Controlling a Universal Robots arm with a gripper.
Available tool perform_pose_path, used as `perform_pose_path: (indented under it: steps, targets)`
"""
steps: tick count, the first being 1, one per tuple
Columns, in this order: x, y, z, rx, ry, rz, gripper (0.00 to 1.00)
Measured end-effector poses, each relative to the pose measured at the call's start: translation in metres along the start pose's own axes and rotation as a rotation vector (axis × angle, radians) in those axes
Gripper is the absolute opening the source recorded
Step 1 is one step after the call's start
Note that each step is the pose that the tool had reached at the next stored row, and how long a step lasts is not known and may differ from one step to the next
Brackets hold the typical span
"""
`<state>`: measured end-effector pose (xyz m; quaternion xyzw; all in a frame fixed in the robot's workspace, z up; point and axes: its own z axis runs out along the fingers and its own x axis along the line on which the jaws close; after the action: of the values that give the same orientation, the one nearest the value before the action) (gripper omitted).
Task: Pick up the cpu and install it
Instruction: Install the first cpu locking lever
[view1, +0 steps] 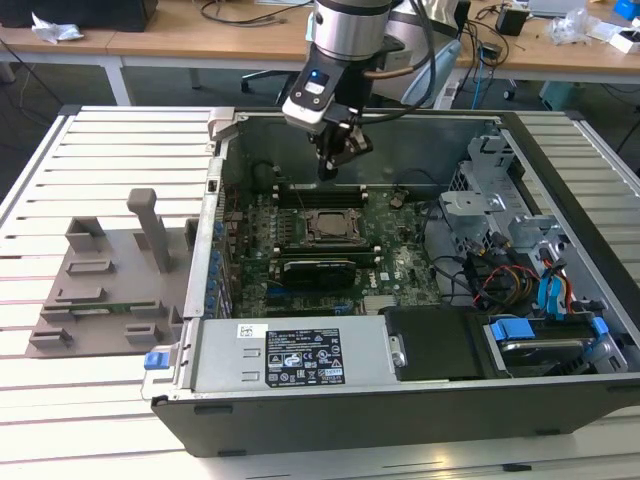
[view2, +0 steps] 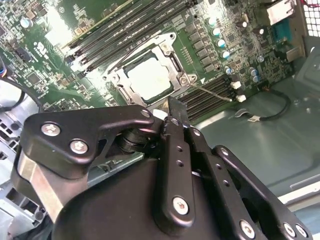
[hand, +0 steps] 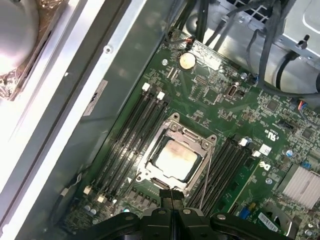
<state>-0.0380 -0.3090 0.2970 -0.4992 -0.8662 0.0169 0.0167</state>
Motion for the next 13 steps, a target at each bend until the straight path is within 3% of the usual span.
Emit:
perform_pose_path:
  steps: [4, 13]
  targets:
    - [0.0, 0.0, 0.0, 0.0006, -0.0025, -0.054, 0.11]
    - [0.0, 0.0, 0.0, 0.0015, -0.006, -0.129, 0.11]
